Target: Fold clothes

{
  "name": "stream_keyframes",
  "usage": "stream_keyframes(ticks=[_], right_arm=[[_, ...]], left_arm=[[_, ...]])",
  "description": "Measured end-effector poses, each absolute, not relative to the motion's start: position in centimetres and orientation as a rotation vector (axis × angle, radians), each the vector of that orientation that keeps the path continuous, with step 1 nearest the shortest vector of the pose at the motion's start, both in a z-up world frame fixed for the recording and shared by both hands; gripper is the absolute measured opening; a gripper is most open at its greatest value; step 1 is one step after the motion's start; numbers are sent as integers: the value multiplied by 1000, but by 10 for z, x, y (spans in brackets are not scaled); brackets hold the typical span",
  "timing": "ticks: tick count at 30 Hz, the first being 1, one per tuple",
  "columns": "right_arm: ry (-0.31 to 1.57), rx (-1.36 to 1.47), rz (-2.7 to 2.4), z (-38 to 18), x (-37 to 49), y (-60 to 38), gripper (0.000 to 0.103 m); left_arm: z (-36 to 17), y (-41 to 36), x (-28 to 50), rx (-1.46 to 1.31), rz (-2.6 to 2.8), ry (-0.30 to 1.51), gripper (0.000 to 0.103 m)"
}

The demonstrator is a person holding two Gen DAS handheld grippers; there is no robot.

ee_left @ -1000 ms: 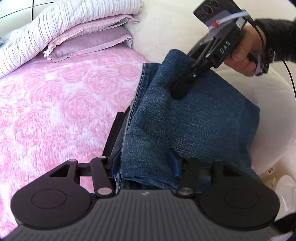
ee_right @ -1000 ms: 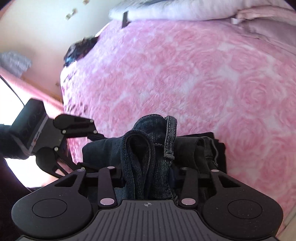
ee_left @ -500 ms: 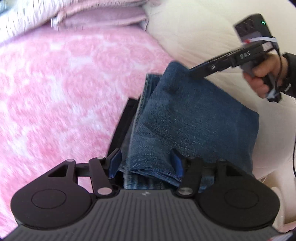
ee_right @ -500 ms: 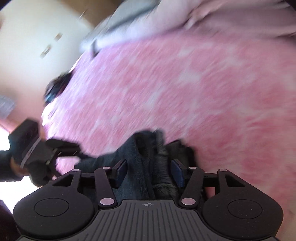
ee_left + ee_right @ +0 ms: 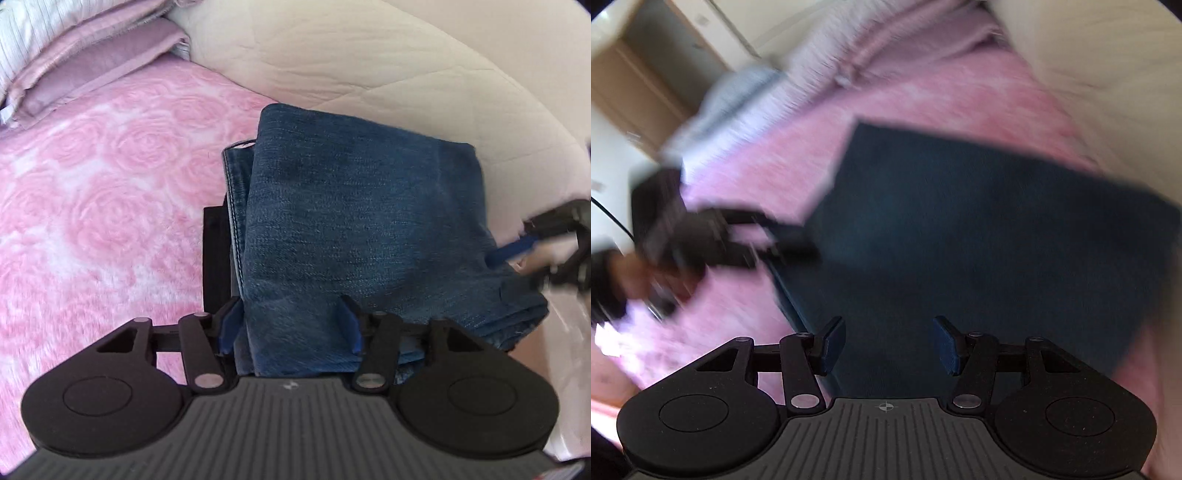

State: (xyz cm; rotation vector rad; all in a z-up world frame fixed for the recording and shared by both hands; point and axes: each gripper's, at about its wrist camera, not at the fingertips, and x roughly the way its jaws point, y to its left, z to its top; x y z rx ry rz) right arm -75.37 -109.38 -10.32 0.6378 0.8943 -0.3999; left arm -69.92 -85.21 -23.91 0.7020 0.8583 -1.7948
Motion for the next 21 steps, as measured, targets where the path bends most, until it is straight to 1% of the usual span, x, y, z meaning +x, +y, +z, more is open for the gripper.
stream_keyframes(ticks=[1,3,6,8,11,12,13,14,15,16,17,18,19,20,21], right_arm=[[886,614,-446,-100,-758,-1080,56],[853,554,-509,-92,-763,-1053,56],[937,340,-523,-104,-749,-1024,56],[990,195,-529,-112,-739,-1004,56],[1062,-24,-536,-124,-724,-975,56],[1084,-98,-537,-128,-719,-965,56],[1105,-172,-537,-132,-715,-956,56],[1126,-247,-537,-136,-710,-946,56],[1141,-305,-528,-141,-705,-940,56],[1142,-317,-514,-146,-704,-941,56],[1134,-299,-518,-147,-704,-945,56],[1125,-281,-522,-148,-705,-949,56],[1116,-264,-527,-150,-706,-952,55],[1108,-246,-531,-151,-707,-956,44],[1094,-213,-542,-148,-708,-961,36]], left_arm=[[-232,-852,-701,734,-1812,787,44],[-213,-839,-698,759,-1830,672,38],[-190,-814,-695,788,-1870,502,38],[-182,-793,-705,860,-1906,335,38],[-199,-767,-737,1057,-1984,-5,39],[-209,-759,-749,1129,-2000,-128,41],[-219,-751,-760,1199,-2008,-250,46],[-232,-746,-769,1263,-2006,-354,48],[-245,-744,-775,1320,-1994,-444,56],[-258,-743,-777,1367,-1969,-527,59],[-268,-743,-778,1411,-1942,-599,59],[-272,-746,-778,1442,-1917,-637,57],[-274,-749,-778,1467,-1903,-657,49],[-268,-753,-776,1472,-1924,-619,47],[-263,-758,-775,1477,-1942,-590,46]])
